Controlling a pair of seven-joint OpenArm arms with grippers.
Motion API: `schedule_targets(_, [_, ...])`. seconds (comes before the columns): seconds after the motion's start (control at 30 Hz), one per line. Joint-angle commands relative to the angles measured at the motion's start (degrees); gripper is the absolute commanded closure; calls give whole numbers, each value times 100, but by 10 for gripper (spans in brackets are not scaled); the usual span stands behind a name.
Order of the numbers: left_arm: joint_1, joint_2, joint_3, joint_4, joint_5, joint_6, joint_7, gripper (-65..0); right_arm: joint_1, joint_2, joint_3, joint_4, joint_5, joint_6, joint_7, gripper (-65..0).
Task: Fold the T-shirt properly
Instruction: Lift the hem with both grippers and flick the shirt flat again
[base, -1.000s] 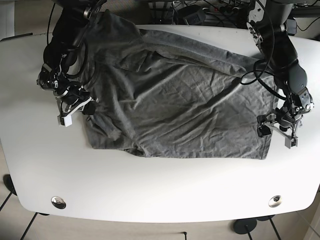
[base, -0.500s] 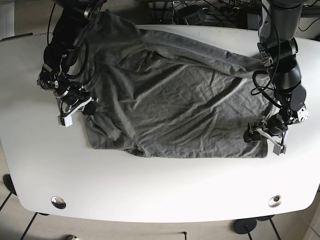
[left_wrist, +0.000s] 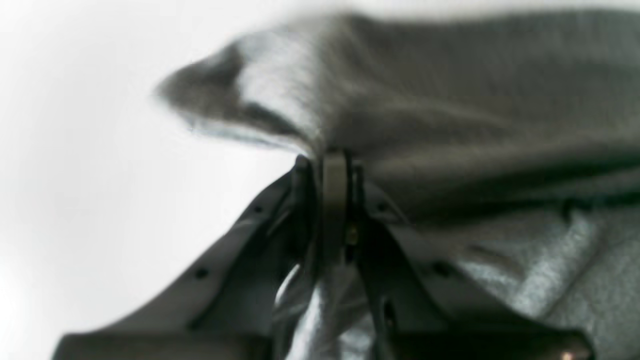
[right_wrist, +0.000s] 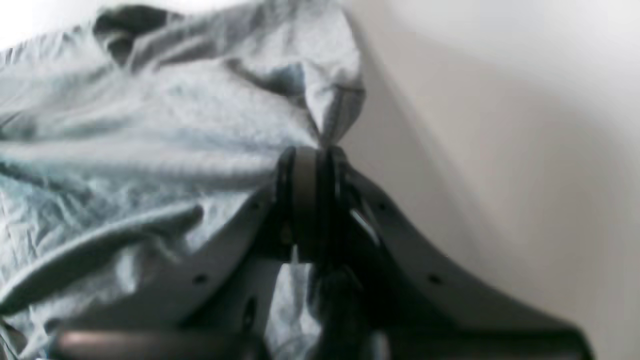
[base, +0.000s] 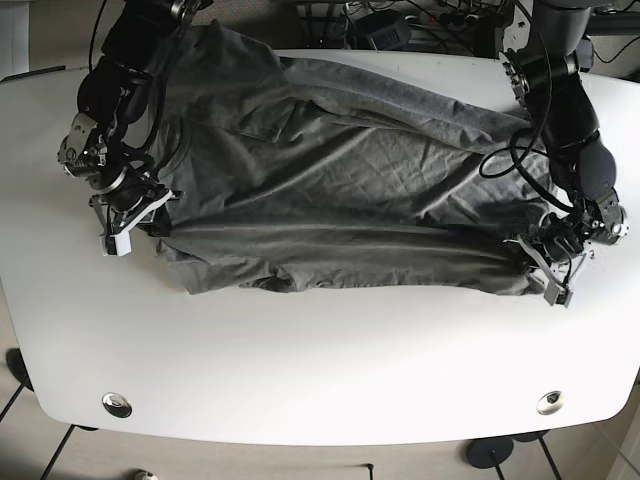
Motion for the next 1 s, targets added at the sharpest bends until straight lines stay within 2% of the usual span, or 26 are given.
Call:
schedule_targets(0.03, [-155,-67,193,407,-87,-6,-99,0,115,105,-6,414,93,29,-76,-19])
schedule_targets(0.1, [-155,-67,342,785,-87,-6,15,0,211,131,-15,563,93,29,-243,-19])
schedule_targets(0.17, [-261,-49,404,1084,-113,-6,182,0,528,342,-24,581,93,29,-446,-19])
schedule_targets(0.3, [-911,188,527,1137,-78,-6,209,0,1407,536,-85,502,40,29,-736,-19])
schedule_targets(0.33, [-1087,232,544,1137,-78,-6,209,0,1671,685,-217,361,49,29,-815,-19])
schedule_targets(0.4, [-1694,338,544,1128,-78,342,209,0,2506,1019,-455,-193,84,29,-859,-19])
schedule_targets(0.53, [-2933,311,553,601,-78,482,209,0,4018,1257,-543,-1125,49,29,-868,-19])
schedule_targets(0.63, [-3988,74,553,20,-87,491,209,0,5205,1564,-1044,-1802,84,29,-850,-19])
schedule_targets(0.73, [-4665,-14,553,-243,-96,473,209,0,5996,1573,-1193,-2039,84,29,-841,-19])
schedule_targets(0.83, [-4823,-111,553,-235,-122,473,209,0,6357,1564,-1307,-2039,84,29,-868,-19])
schedule_targets(0.93, [-4349,-190,518,12,-122,465,209,0,5970,1556,-1272,-2021,207,29,-955,-19])
schedule_targets(1.0, [-3707,-286,509,486,-131,456,209,0,5363,1617,-1272,-1810,717,-15,-955,-19])
